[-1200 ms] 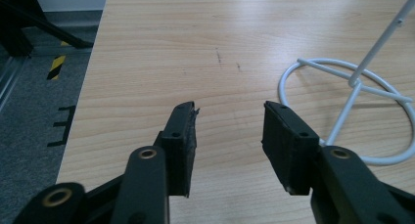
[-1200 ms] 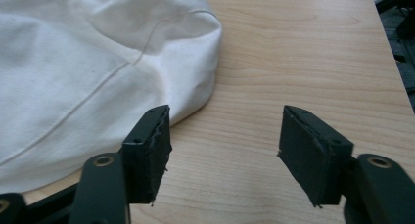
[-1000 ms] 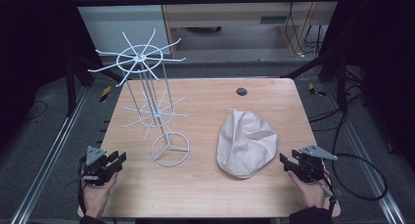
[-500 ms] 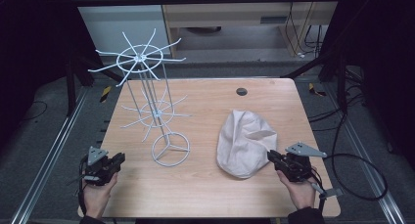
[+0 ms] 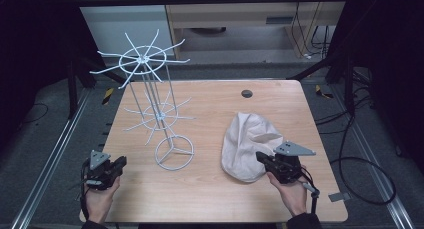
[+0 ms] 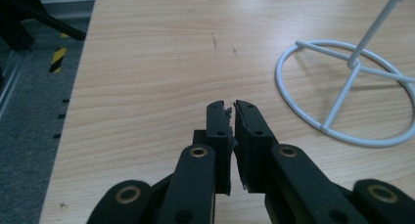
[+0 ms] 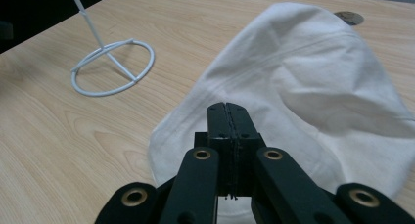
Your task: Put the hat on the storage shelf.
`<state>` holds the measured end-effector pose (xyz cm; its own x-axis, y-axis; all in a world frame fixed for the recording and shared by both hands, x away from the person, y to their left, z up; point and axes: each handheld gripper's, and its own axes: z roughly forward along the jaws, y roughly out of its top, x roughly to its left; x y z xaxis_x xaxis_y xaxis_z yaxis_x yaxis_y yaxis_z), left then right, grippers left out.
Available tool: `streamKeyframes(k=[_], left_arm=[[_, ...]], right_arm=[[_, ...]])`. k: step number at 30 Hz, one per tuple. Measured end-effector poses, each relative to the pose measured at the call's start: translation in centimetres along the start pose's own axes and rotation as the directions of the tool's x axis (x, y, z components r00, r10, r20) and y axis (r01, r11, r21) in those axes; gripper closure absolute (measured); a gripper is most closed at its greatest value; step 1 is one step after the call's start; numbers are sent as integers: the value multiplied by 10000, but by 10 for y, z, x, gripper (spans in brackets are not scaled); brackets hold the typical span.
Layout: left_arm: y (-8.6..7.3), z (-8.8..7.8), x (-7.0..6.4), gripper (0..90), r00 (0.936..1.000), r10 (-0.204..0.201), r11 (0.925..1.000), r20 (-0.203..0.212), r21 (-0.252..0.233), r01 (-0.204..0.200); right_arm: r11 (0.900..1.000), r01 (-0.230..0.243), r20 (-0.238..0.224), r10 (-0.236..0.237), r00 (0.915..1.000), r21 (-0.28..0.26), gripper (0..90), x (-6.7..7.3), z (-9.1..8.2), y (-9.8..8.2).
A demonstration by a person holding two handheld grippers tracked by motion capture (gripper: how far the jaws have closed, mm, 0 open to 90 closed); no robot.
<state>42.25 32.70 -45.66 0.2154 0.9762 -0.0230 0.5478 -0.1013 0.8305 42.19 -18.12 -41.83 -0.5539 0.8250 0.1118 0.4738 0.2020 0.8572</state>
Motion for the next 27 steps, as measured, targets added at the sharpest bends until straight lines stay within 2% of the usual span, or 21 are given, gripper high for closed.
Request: streamKeyframes(k=[7, 10, 11, 13, 14, 21, 23, 27], left_arm=[[0, -1, 0, 890, 10000, 10, 10000, -84, 40, -10], [0, -1, 0, 893, 9999, 4, 10000, -151, 49, -3], [0, -1, 1, 894, 9998, -8, 10000, -182, 45, 9], [0, -1, 1, 894, 9998, 6, 10000, -215, 59, -5], [1, -1, 1, 894, 9997, -2, 10000, -226, 55, 4], [1, 0, 0, 894, 9996, 82, 9999, -257, 94, -80], [1, 0, 0, 893, 9997, 99, 9999, -232, 75, -97], [1, 0, 1, 891, 9997, 77, 9999, -237, 90, -74]], right_arm=[[9991, 357, -556, -344, 9979, 232, 900, 19, 25, 12], [9977, 540, -720, -509, 9961, 415, 900, 28, 40, 15], [9965, 666, -811, -624, 9947, 500, 900, 33, 49, 16], [9963, 660, -822, -613, 9947, 553, 900, 35, 52, 16], [9951, 697, -846, -636, 9944, 706, 900, 39, 61, 16], [9917, 722, -902, -627, 9939, 1063, 899, 44, 76, 10], [9869, 677, -804, -564, 9952, 1463, 896, 43, 81, 5], [9828, 624, -821, -486, 9954, 1736, 895, 41, 82, 1]])
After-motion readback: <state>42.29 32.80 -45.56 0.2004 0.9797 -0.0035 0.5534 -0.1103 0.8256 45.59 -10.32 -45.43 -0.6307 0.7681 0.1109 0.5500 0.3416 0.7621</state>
